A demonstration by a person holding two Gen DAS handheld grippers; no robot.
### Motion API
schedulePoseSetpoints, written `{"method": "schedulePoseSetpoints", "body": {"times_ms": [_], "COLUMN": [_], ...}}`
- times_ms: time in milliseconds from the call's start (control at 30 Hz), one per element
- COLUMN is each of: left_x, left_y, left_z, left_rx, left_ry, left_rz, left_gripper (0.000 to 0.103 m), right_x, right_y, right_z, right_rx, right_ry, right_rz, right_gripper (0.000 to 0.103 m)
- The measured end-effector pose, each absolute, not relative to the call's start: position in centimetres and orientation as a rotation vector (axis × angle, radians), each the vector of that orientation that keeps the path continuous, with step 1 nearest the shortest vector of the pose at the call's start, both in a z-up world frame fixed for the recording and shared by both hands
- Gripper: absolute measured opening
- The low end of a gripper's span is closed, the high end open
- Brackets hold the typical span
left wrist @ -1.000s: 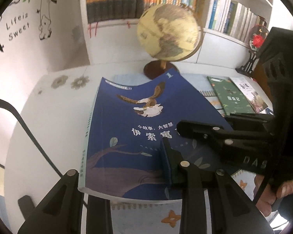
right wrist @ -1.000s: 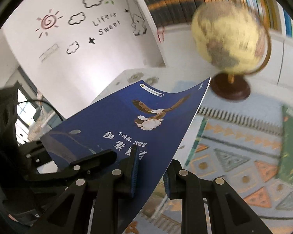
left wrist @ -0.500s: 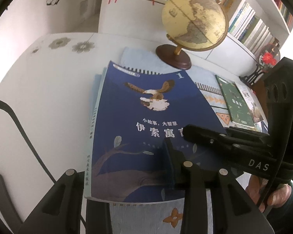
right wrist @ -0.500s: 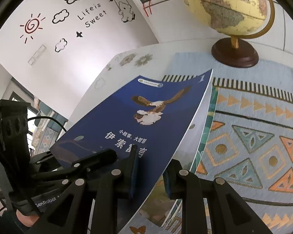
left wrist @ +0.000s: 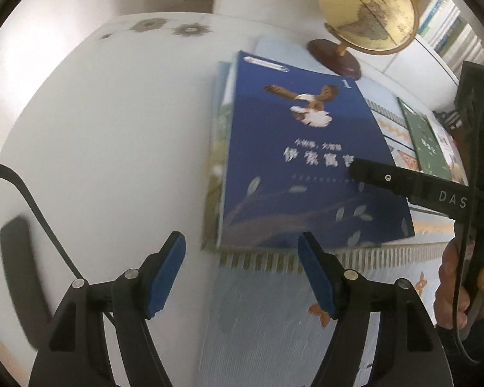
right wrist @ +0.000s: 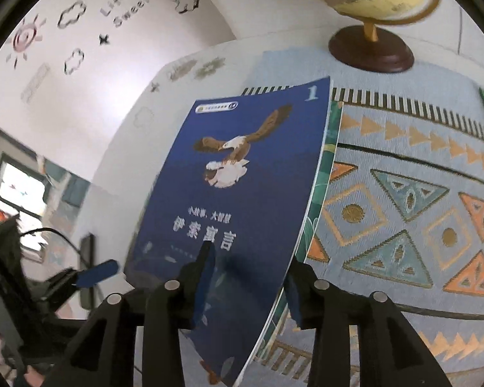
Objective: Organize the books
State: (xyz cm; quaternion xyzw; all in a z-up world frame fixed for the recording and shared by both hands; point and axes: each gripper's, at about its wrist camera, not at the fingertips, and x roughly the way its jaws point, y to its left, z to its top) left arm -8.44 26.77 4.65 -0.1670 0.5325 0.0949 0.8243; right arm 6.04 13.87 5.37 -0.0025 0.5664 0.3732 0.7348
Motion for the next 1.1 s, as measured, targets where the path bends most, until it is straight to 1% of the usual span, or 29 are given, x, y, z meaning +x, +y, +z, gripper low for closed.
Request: {"method": "schedulePoseSetpoints", "body": {"times_ms": [33, 67, 167, 233, 333, 533, 667, 767, 967, 1100], "left_x": [-9.3, -9.7, -11.6, -12.9, -13.8, -14.5, -15.5, -17.2, -19.8, -20.5], "left_y": [26.6, 26.4, 24.5, 21.6, 17.4, 8.0, 0.3, -5.3, -11.5, -14.4], "left_z": [4.9, 5.1, 6.3, 7.3, 7.8, 8.6, 10.0, 10.9, 12.1, 12.6], "left_rx": [-0.356, -0.354, -0.278, -0.151, -0.042, -0.06, 0.015, 0.1, 0.069, 0.112], "left_ry": [1.129, 1.128, 1.111, 1.097, 1.101, 1.091, 1.045, 0.991, 0.955, 0.968], "left_rz": [0.221, 0.231, 0.261, 0.259, 0.228, 0.035, -0.078, -0.111, -0.215, -0.264], "left_gripper": [0.07, 0.07, 0.07, 0.071, 0.071, 0.071, 0.071, 0.072, 0.072, 0.072], "right_x": [5.6, 5.2, 3.8, 2.8, 0.5, -4.2, -7.0, -9.4, -14.2, -15.8], "right_y": [14.0, 13.8, 11.7, 9.4, 4.4, -7.6, -16.7, -21.8, -28.7, -32.1], "right_z": [5.5, 5.5, 5.4, 5.4, 5.9, 7.8, 9.4, 10.7, 11.1, 10.4], "right_rx": [-0.048, -0.071, -0.109, -0.101, -0.076, -0.005, 0.12, 0.176, 0.208, 0.265], "right_ry": [1.236, 1.239, 1.279, 1.287, 1.3, 1.284, 1.258, 1.229, 1.21, 1.219], "right_rz": [0.814, 0.806, 0.802, 0.777, 0.724, 0.587, 0.485, 0.437, 0.37, 0.346], "right_gripper": [0.045, 0.049, 0.05, 0.05, 0.05, 0.05, 0.051, 0.053, 0.053, 0.053]}}
